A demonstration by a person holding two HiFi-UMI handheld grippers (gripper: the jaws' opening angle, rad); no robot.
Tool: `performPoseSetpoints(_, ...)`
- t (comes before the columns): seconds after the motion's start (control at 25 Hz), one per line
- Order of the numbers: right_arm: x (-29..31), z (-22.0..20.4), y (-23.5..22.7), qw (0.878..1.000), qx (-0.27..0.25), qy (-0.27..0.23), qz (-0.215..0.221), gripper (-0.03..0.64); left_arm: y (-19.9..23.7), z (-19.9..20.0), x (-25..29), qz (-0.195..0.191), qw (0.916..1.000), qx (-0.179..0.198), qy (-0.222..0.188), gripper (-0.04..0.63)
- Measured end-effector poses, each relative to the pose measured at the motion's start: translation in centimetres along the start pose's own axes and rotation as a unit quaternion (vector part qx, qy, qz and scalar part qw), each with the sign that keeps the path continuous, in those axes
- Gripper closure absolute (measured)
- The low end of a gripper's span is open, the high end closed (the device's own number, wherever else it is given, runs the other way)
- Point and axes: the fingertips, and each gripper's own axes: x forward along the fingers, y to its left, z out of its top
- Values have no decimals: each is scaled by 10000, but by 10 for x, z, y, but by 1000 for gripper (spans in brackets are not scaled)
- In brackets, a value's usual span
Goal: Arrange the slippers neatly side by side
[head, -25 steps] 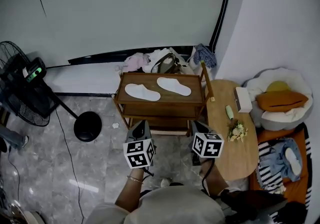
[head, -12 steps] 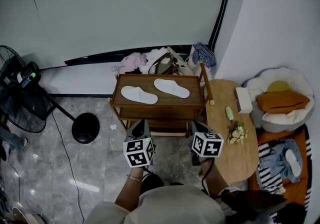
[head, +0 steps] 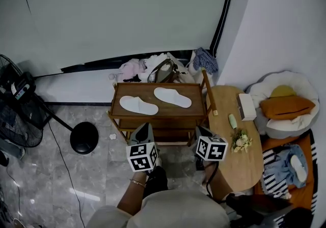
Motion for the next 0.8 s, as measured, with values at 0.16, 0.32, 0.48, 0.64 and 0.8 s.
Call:
performPoseSetpoints(0.16, 22, 20, 3, 10000, -6, -56, -12, 583, 11, 13, 25, -47, 10000, 43, -5, 581)
performPoseSetpoints(0.32, 46, 42, 5, 9999, 6, -113, -58, 583, 24, 31, 54, -109, 9999, 93, -42, 581)
performPoseSetpoints(0.48, 69, 65, 8, 9998, -22, -162, -108, 583, 37, 50, 84, -182, 9998, 103, -76, 581)
performPoseSetpoints(0.64, 92, 87, 8, 9997, -26, -186, -180, 583, 46, 64, 114, -273, 9995, 89, -90, 581)
performPoseSetpoints(0.8, 116, 102, 9, 9996, -56, -159, -243, 583, 57, 73, 142, -335, 9994, 58, -80, 581)
